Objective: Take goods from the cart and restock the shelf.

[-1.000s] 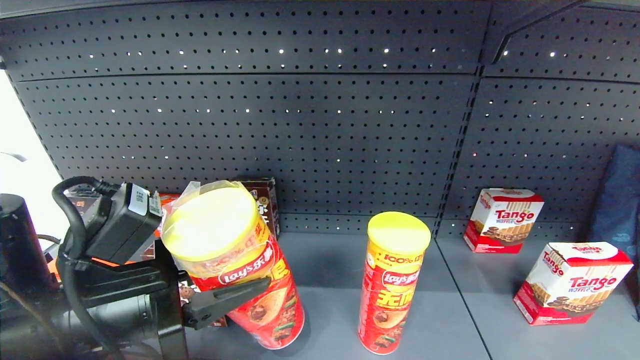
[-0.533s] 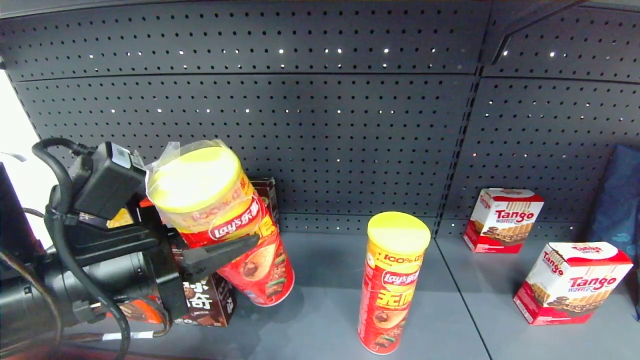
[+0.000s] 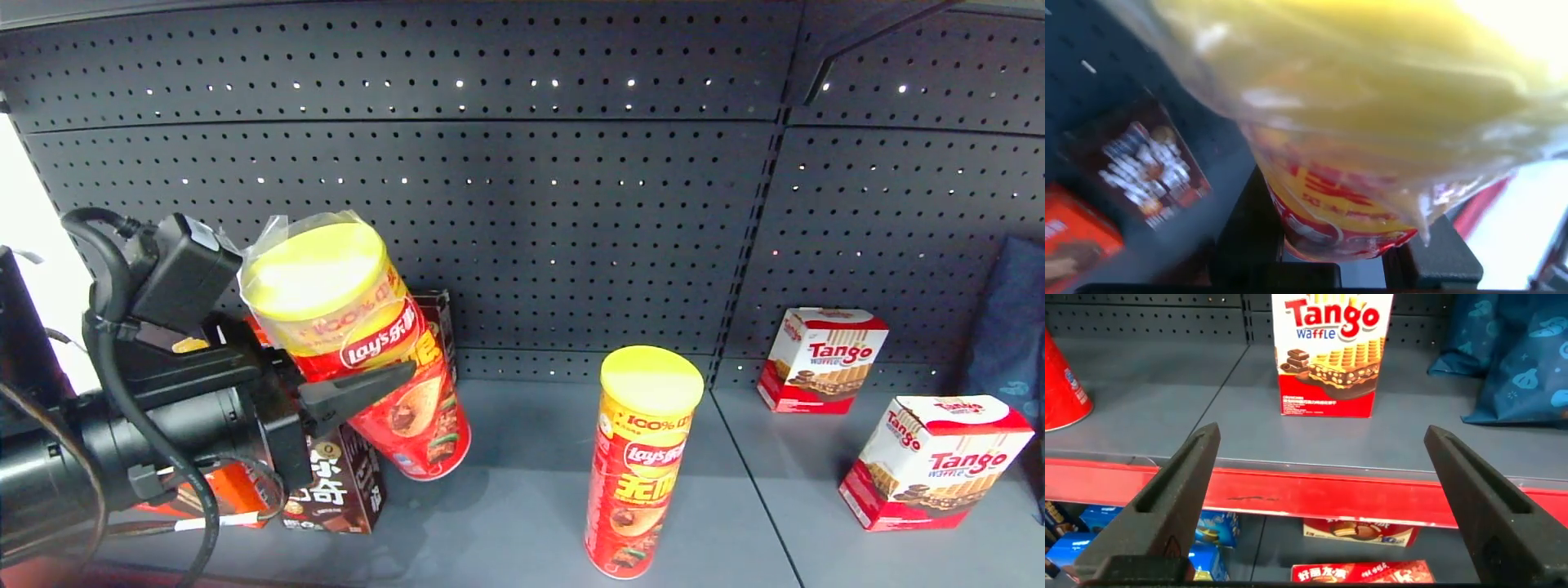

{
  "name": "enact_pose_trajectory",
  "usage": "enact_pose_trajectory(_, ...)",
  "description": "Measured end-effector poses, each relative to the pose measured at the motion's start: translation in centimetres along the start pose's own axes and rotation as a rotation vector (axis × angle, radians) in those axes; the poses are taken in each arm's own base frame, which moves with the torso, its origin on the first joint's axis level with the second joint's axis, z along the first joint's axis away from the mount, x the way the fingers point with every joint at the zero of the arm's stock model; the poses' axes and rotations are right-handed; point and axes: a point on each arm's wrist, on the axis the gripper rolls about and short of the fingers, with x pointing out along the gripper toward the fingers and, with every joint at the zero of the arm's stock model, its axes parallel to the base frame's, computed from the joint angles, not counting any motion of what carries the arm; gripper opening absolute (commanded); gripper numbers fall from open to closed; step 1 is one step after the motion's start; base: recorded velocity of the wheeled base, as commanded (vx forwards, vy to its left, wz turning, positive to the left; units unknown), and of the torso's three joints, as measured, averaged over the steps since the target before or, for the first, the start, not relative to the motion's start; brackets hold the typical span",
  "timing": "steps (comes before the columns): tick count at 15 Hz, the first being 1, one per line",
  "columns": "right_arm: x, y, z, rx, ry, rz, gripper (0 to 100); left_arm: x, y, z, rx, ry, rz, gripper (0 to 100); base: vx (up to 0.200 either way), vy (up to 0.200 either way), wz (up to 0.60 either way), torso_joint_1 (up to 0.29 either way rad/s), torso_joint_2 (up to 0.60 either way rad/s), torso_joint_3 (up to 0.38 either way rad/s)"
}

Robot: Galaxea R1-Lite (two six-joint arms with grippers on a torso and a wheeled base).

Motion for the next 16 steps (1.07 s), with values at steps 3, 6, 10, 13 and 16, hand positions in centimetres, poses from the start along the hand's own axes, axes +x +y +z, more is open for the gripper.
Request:
enact_pose_trajectory(3,0.0,0.0,0.0,0.000,0.000,-0.001,100,0.4,-0.4,0.2,-0.004,0.044,-0.027,0,0.000,0.000,0.00,0.000,0.00,0.000)
enact_pose_trajectory(6,0.0,0.0,0.0,0.000,0.000,0.000,100,0.5,-0.9,0.1,-0.012,0.056,-0.031,0,0.000,0.000,0.00,0.000,0.00,0.000)
enact_pose_trajectory(10,0.0,0.0,0.0,0.000,0.000,0.000,100,1.3,-0.6,0.6,-0.022,0.081,-0.022,0,0.000,0.000,0.00,0.000,0.00,0.000)
enact_pose_trajectory(13,0.0,0.0,0.0,0.000,0.000,-0.001,100,2.3,-0.2,1.5,-0.017,0.077,-0.011,0,0.000,0.000,0.00,0.000,0.00,0.000)
enact_pose_trajectory(16,0.0,0.0,0.0,0.000,0.000,0.000,100,3.4,0.1,1.6,-0.021,0.085,-0.028,0,0.000,0.000,0.00,0.000,0.00,0.000)
